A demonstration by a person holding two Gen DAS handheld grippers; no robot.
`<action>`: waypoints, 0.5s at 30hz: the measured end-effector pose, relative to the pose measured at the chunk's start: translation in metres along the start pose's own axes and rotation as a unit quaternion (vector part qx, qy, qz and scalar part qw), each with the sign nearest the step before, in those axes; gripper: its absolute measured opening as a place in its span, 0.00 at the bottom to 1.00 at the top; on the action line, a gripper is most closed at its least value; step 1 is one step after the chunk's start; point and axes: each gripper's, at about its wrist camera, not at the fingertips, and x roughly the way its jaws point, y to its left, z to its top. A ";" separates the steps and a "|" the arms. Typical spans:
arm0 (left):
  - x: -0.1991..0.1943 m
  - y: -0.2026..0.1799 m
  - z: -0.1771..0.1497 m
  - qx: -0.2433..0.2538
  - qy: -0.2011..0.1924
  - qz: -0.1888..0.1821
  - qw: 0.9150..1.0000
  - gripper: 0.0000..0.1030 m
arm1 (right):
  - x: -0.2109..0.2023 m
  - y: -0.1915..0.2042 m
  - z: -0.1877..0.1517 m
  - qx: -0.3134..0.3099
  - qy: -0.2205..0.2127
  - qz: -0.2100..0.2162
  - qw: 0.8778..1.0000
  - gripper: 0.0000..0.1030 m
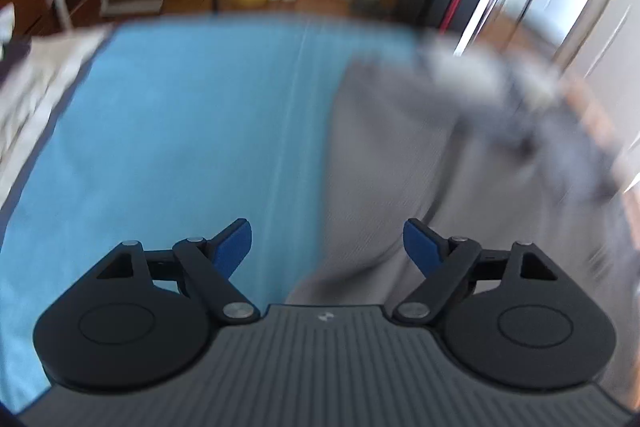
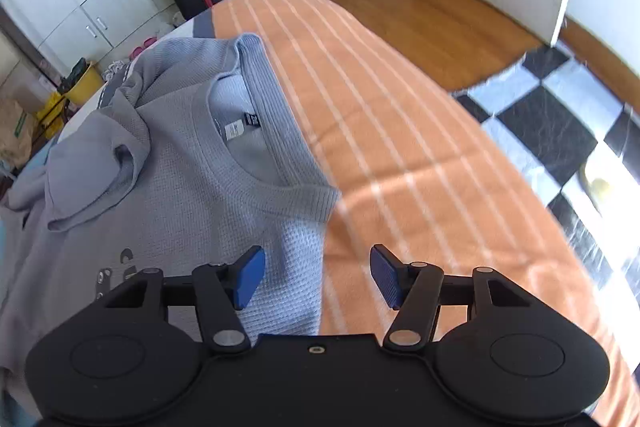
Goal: Fold clothes
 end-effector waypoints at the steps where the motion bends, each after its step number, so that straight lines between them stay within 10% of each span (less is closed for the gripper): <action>1: 0.012 -0.001 -0.006 0.011 0.027 0.010 1.000 0.78 | 0.001 0.000 0.000 0.010 0.001 0.011 1.000 0.62; 5: 0.017 -0.013 -0.007 0.039 0.030 -0.016 0.999 0.79 | 0.011 0.017 -0.001 -0.009 0.007 0.041 0.999 0.62; 7: 0.017 -0.021 -0.007 0.062 0.007 -0.025 0.998 0.70 | 0.018 0.033 -0.003 -0.068 0.000 0.008 0.998 0.22; 8: 0.017 -0.023 -0.007 0.071 -0.007 -0.023 0.997 0.25 | 0.018 0.041 -0.005 -0.107 -0.009 -0.016 0.994 0.15; 9: 0.014 -0.023 -0.006 0.064 -0.019 -0.009 0.998 0.05 | 0.015 0.047 -0.008 -0.134 -0.021 -0.027 0.990 0.06; 15: -0.049 0.011 -0.002 -0.017 -0.157 0.020 0.987 0.03 | -0.030 0.063 -0.017 -0.157 -0.119 -0.071 0.978 0.05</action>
